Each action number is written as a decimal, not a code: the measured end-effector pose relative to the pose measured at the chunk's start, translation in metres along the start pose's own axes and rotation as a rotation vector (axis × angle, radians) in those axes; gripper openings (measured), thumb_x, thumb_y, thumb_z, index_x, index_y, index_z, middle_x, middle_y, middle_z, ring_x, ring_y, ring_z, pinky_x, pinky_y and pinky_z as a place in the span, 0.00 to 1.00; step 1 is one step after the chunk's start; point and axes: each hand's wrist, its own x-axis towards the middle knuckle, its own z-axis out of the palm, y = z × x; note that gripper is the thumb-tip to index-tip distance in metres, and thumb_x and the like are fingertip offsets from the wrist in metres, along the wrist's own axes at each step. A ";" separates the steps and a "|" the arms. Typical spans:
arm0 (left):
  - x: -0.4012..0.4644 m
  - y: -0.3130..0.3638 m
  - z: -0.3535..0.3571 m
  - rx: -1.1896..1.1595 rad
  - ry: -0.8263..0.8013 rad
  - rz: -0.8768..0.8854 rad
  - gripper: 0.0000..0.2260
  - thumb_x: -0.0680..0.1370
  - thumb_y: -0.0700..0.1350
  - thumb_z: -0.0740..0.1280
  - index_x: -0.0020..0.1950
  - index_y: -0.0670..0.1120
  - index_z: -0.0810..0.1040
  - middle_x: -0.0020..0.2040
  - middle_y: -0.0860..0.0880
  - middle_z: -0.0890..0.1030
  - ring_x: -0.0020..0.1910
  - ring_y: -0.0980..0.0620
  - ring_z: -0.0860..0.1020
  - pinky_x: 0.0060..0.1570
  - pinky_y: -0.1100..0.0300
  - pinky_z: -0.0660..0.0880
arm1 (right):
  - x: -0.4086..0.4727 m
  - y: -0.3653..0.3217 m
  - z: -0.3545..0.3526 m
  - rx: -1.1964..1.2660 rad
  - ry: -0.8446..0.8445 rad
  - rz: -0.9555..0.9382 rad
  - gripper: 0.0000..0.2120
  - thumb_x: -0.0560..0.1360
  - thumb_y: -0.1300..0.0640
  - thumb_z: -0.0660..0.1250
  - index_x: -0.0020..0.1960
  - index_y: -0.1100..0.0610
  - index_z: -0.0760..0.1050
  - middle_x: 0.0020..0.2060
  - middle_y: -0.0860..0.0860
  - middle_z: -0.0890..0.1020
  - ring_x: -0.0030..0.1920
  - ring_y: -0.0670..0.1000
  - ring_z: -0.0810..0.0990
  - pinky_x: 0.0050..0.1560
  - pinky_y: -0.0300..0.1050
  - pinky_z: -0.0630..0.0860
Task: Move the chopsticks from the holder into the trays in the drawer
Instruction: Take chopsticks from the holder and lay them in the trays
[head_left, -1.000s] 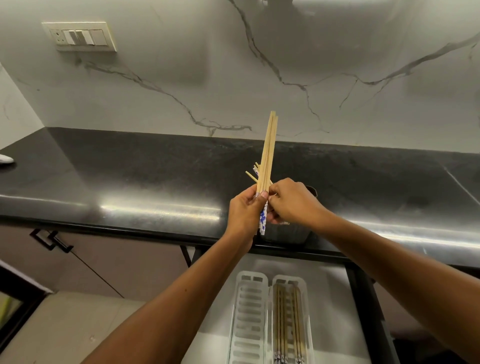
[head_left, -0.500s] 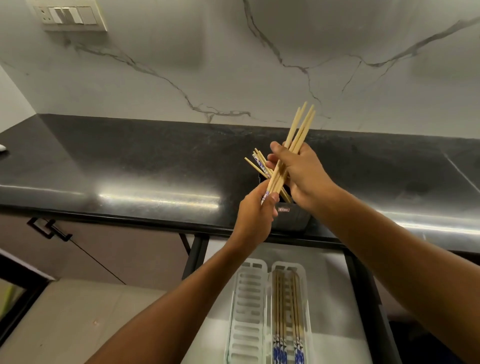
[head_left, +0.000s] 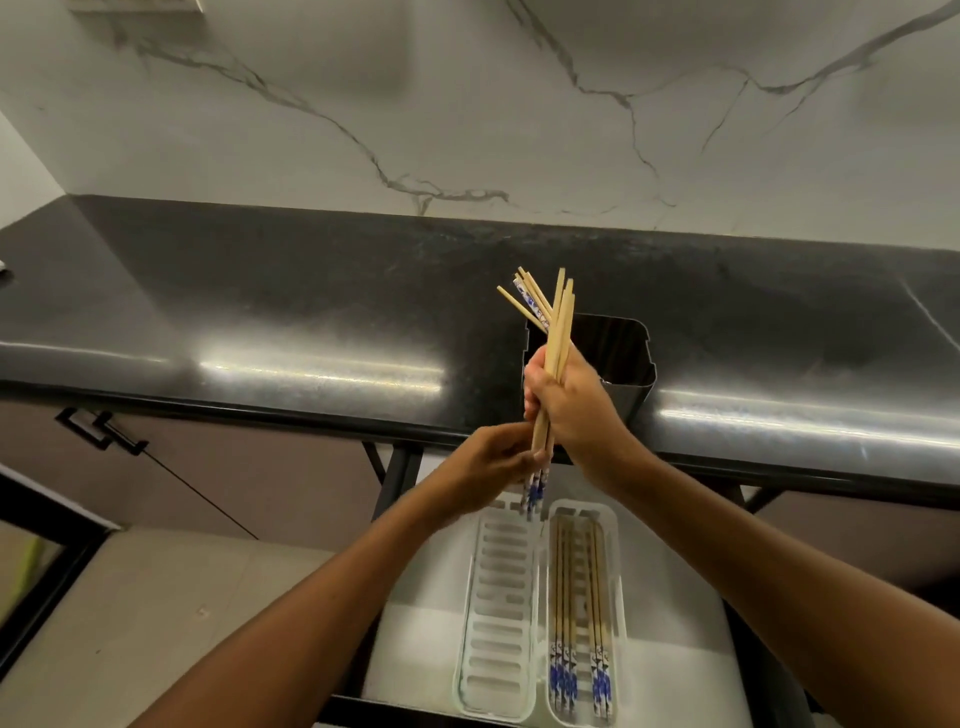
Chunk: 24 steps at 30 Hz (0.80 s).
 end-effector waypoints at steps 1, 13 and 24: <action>-0.004 -0.003 -0.005 -0.025 -0.042 -0.010 0.07 0.80 0.41 0.63 0.56 0.44 0.77 0.51 0.45 0.82 0.53 0.48 0.81 0.54 0.56 0.79 | -0.003 0.005 0.000 -0.008 -0.044 0.008 0.05 0.82 0.60 0.55 0.49 0.57 0.69 0.34 0.51 0.73 0.33 0.45 0.74 0.36 0.35 0.77; -0.020 -0.072 0.022 0.166 0.168 -0.039 0.06 0.78 0.40 0.66 0.50 0.50 0.78 0.43 0.60 0.79 0.43 0.68 0.80 0.46 0.71 0.77 | -0.032 0.068 0.027 0.026 -0.078 0.190 0.07 0.81 0.59 0.56 0.53 0.56 0.72 0.45 0.51 0.78 0.48 0.46 0.79 0.46 0.37 0.76; -0.046 -0.117 0.066 0.085 0.360 -0.363 0.06 0.76 0.39 0.69 0.52 0.46 0.81 0.42 0.56 0.81 0.40 0.63 0.79 0.37 0.74 0.74 | -0.059 0.145 0.044 -0.261 0.027 0.376 0.08 0.80 0.55 0.61 0.55 0.57 0.75 0.48 0.53 0.82 0.48 0.48 0.81 0.47 0.37 0.78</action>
